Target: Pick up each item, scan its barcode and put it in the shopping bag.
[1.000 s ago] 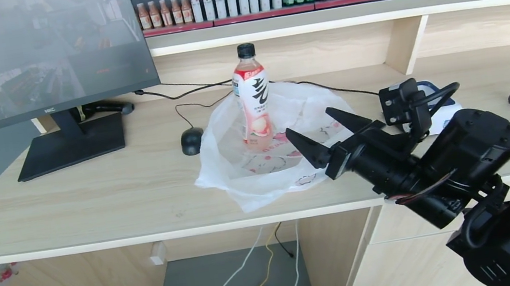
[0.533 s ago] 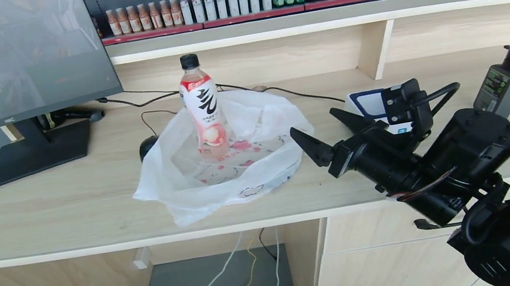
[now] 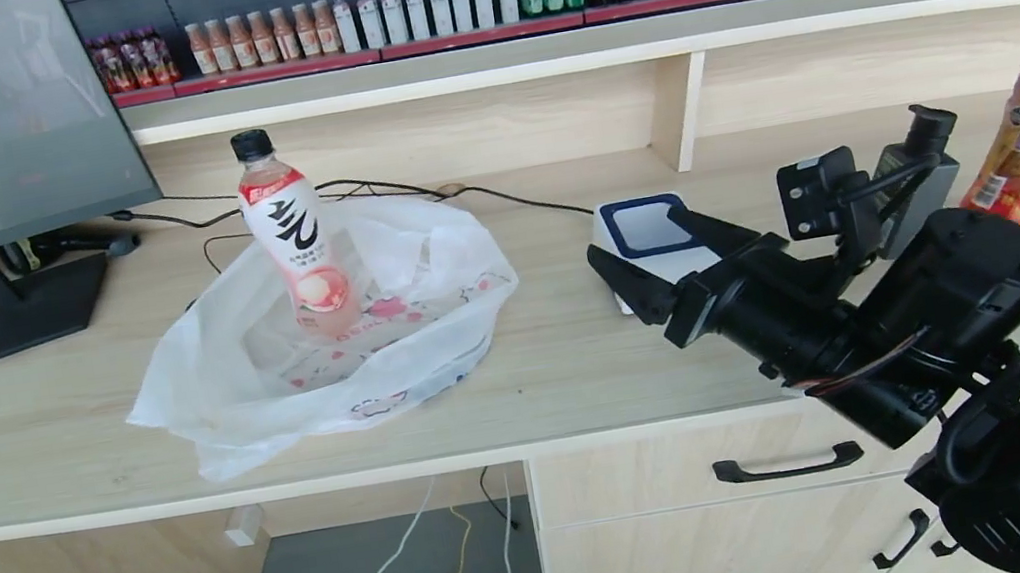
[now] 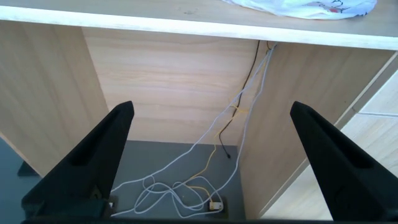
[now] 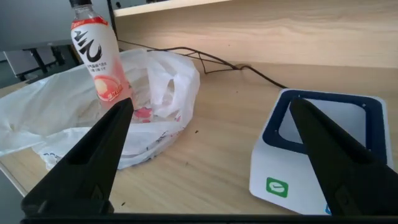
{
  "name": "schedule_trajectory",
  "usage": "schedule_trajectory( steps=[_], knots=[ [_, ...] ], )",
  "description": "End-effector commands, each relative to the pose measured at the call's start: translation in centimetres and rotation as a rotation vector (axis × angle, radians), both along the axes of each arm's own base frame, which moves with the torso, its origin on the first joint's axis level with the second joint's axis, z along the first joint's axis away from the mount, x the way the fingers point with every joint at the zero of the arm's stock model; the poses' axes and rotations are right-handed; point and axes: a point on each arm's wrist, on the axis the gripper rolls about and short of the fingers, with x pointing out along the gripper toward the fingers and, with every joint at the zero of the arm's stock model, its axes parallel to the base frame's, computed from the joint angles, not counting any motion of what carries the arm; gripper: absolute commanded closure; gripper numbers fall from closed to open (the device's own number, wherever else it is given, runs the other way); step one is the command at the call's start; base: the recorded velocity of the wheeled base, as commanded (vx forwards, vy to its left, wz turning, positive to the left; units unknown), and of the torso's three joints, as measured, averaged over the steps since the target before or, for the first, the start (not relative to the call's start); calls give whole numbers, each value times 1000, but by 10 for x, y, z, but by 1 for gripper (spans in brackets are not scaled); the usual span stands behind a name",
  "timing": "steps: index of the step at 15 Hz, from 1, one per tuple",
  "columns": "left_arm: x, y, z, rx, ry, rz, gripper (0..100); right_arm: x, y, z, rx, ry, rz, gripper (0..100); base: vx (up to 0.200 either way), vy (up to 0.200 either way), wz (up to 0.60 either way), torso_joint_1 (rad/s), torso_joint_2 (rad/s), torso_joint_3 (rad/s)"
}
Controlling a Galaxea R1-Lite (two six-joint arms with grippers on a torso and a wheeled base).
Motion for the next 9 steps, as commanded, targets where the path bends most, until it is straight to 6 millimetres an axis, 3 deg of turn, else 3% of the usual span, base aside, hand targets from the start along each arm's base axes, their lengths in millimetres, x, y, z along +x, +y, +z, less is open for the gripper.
schedule_trajectory(
  steps=[1,9],
  knots=[
    [0,0,0,0,1,0,0,0,0,1,4,-5,1,0,0,-200,0,2,2,-2],
    [0,0,0,0,-1,0,0,-3,-1,5,7,-13,2,0,0,-200,0,2,3,4]
  ],
)
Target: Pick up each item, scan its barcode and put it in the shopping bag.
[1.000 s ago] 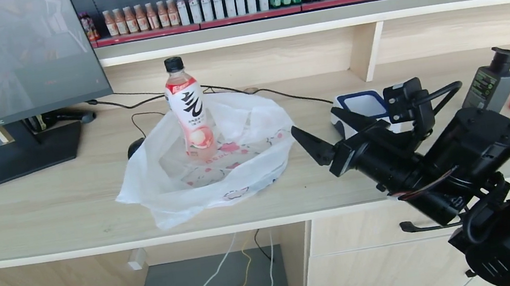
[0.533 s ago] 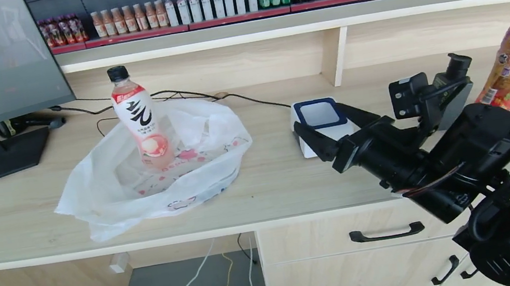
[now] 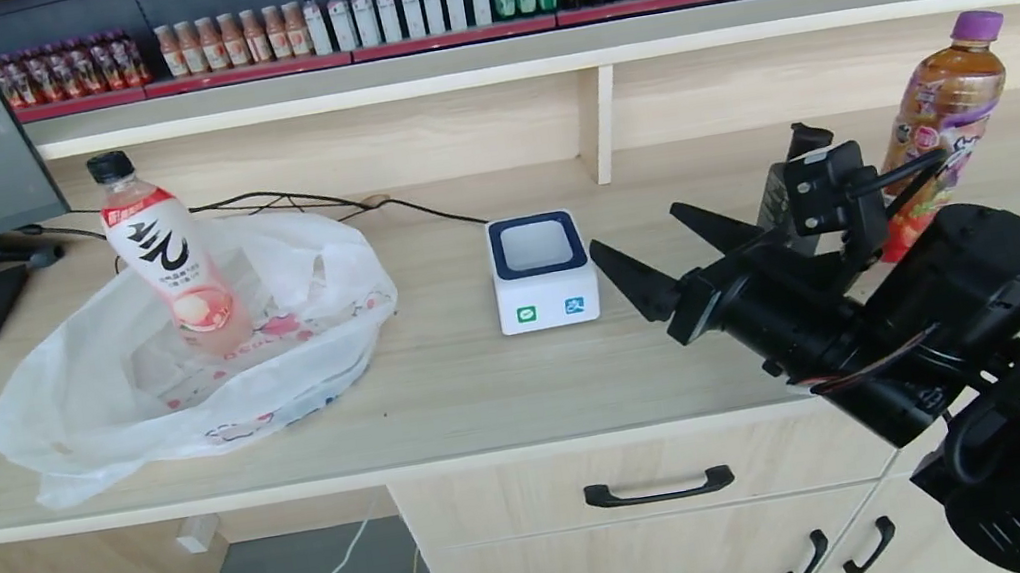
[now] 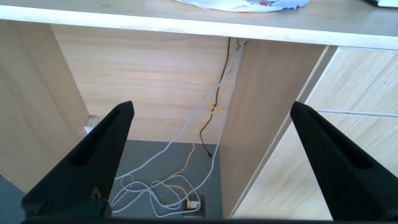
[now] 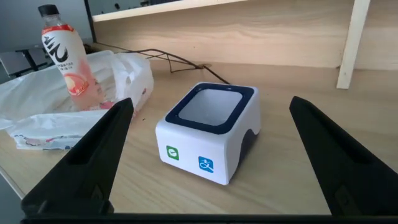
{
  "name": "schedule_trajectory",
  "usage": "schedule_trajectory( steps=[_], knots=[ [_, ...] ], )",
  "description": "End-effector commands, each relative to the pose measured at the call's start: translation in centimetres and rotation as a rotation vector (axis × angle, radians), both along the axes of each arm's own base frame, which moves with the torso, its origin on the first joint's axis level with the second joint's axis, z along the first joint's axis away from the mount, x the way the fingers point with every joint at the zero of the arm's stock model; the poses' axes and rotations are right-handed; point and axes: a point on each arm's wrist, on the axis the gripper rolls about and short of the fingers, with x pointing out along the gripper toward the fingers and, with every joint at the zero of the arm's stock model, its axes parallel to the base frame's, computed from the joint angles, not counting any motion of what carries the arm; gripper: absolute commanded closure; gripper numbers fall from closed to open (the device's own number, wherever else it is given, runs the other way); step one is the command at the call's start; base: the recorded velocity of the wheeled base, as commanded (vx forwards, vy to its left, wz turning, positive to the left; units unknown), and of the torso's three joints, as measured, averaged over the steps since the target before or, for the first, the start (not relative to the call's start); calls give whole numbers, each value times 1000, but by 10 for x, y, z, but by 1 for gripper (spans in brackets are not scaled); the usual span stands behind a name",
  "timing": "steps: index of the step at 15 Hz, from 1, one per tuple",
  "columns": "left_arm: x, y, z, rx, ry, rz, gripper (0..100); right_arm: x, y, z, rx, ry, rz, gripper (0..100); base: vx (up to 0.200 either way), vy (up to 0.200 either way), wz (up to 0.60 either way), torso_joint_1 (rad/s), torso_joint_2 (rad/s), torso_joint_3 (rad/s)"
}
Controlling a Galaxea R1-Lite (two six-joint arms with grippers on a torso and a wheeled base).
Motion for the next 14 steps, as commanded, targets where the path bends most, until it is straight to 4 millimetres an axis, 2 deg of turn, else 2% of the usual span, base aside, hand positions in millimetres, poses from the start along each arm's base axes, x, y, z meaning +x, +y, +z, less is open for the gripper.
schedule_trajectory(
  steps=[1,7,11,14],
  knots=[
    [0,0,0,0,-1,-1,0,-2,-1,2,3,-6,1,0,0,-200,0,2,7,-2],
    [0,0,0,0,-1,1,0,-14,-9,13,18,-28,1,0,0,-200,0,2,0,3],
    [0,0,0,-2,-1,-1,0,-21,-6,19,25,-46,19,0,0,0,0,0,0,0],
    [0,0,0,-2,-1,-1,0,-20,-7,10,-5,-25,8,0,0,0,0,0,0,0]
  ],
)
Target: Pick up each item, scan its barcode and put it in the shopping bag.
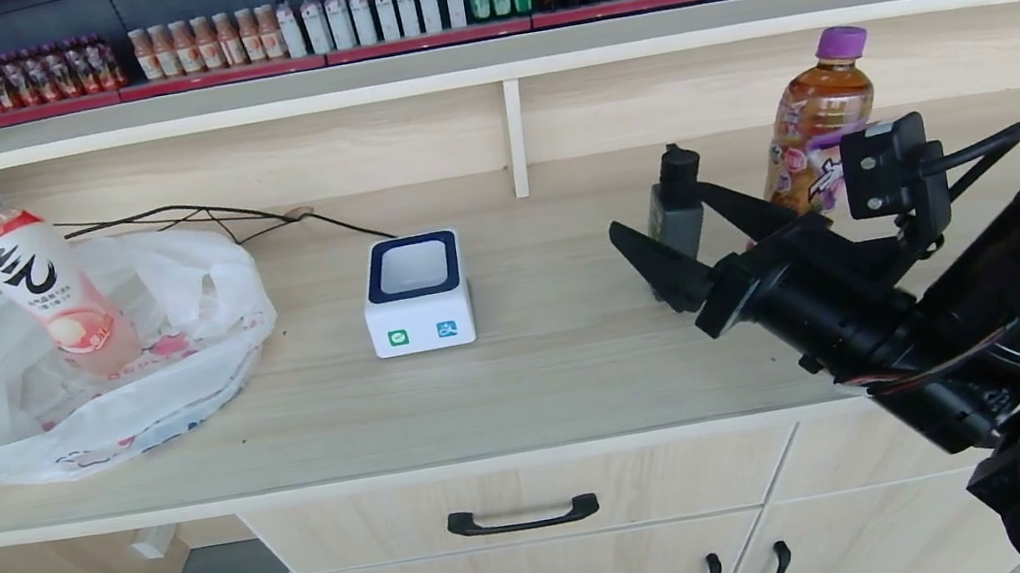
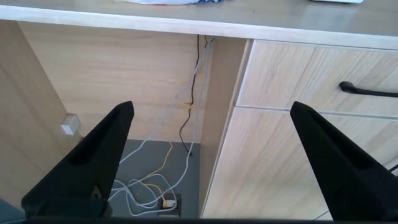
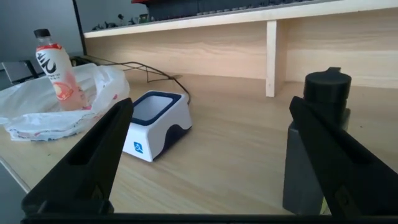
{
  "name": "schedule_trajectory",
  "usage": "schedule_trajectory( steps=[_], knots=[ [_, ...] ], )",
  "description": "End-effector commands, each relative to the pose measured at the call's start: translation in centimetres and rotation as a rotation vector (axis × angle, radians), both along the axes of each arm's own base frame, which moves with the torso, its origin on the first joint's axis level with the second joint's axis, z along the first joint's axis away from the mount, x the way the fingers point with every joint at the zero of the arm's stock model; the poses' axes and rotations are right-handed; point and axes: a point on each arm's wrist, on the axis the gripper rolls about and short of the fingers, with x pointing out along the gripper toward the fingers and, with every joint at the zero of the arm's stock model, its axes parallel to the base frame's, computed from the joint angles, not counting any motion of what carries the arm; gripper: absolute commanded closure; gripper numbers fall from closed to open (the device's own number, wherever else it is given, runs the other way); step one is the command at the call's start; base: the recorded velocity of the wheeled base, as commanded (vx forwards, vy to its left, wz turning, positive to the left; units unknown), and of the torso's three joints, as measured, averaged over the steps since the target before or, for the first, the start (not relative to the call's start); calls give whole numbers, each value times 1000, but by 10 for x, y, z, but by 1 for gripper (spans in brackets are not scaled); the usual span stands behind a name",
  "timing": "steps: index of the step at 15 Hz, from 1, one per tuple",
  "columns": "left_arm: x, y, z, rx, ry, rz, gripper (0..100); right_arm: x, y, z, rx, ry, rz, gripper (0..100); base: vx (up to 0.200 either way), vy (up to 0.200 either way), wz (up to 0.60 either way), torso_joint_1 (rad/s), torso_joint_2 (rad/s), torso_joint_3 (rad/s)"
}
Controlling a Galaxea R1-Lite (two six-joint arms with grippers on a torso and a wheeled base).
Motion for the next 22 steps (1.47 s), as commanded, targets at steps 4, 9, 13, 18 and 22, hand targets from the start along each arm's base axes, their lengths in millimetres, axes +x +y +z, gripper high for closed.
schedule_trajectory(
  steps=[4,9,13,18,22],
  knots=[
    [0,0,0,-2,0,-1,0,25,-1,-16,-33,24,-84,0,0,0,0,0,0,0],
    [0,0,0,-1,0,1,0,45,-10,-17,-33,12,-188,0,0,0,0,0,0,0],
    [0,0,0,-1,0,-1,0,49,-14,-16,-29,7,-210,0,0,0,0,0,0,0],
    [0,0,0,-1,0,1,0,57,-8,-32,-53,47,-279,0,0,0,0,0,0,0],
    [0,0,0,-1,0,1,0,63,-4,-40,-53,69,-293,0,0,0,0,0,0,0]
  ],
)
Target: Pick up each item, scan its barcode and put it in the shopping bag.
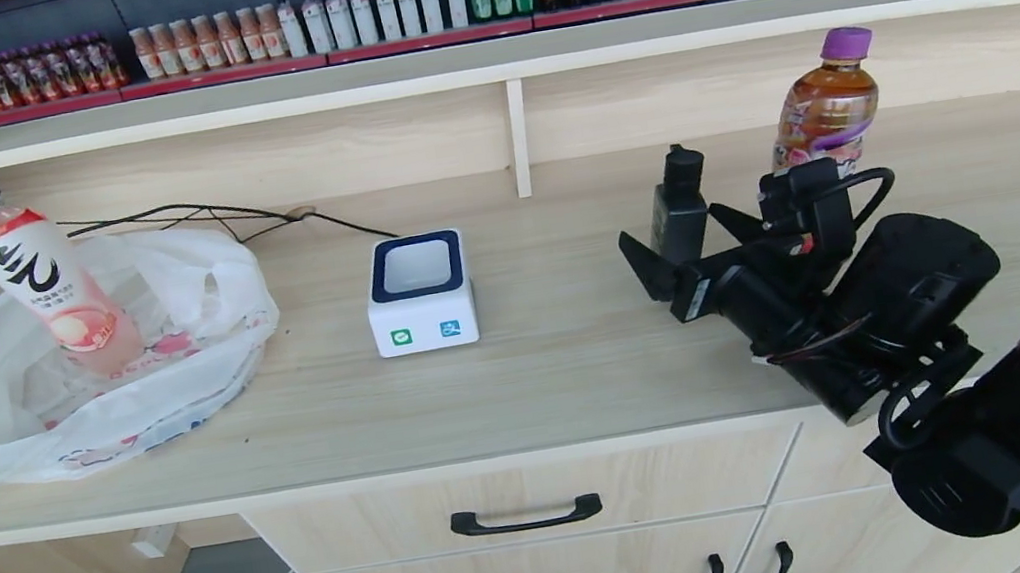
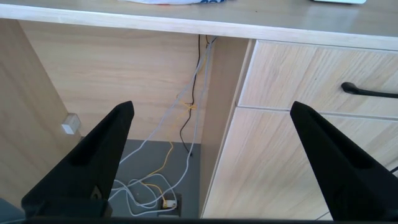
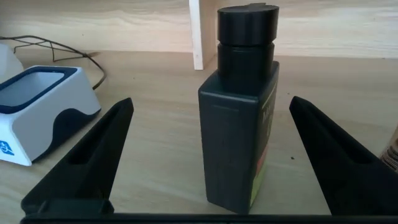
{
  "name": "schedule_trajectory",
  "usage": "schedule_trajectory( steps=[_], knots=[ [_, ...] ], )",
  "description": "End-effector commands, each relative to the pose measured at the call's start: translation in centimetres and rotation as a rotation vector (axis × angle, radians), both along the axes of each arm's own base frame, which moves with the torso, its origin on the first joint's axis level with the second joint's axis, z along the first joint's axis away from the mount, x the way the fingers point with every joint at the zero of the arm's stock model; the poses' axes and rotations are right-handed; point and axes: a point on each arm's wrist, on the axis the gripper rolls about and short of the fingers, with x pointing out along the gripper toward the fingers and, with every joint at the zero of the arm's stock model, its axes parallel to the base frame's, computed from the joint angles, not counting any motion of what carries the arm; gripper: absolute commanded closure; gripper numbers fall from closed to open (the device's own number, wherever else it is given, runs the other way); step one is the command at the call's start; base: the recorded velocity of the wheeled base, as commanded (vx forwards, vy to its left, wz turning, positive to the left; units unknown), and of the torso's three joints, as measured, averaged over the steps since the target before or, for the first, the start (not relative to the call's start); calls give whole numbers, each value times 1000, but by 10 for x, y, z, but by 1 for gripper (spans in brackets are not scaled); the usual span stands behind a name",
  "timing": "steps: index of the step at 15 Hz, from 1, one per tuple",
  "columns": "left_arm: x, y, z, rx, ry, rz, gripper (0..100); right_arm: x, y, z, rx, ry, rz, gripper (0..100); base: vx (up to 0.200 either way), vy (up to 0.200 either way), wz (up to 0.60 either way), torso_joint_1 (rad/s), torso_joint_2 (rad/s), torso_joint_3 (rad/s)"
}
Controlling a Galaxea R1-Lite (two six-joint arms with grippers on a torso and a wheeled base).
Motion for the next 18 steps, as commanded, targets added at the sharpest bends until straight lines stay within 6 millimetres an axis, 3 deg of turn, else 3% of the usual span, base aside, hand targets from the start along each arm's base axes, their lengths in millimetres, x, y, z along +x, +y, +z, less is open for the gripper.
schedule_trajectory(
  steps=[1,10,18],
  knots=[
    [0,0,0,0,0,1,0,8,-1,-7,-5,14,-8,0,0,0,0,0,0,0],
    [0,0,0,0,0,1,0,34,1,-27,-16,34,-34,0,0,0,0,0,0,0],
    [0,0,0,0,0,1,0,55,7,-9,-5,12,-45,0,0,0,0,0,0,0]
  ],
)
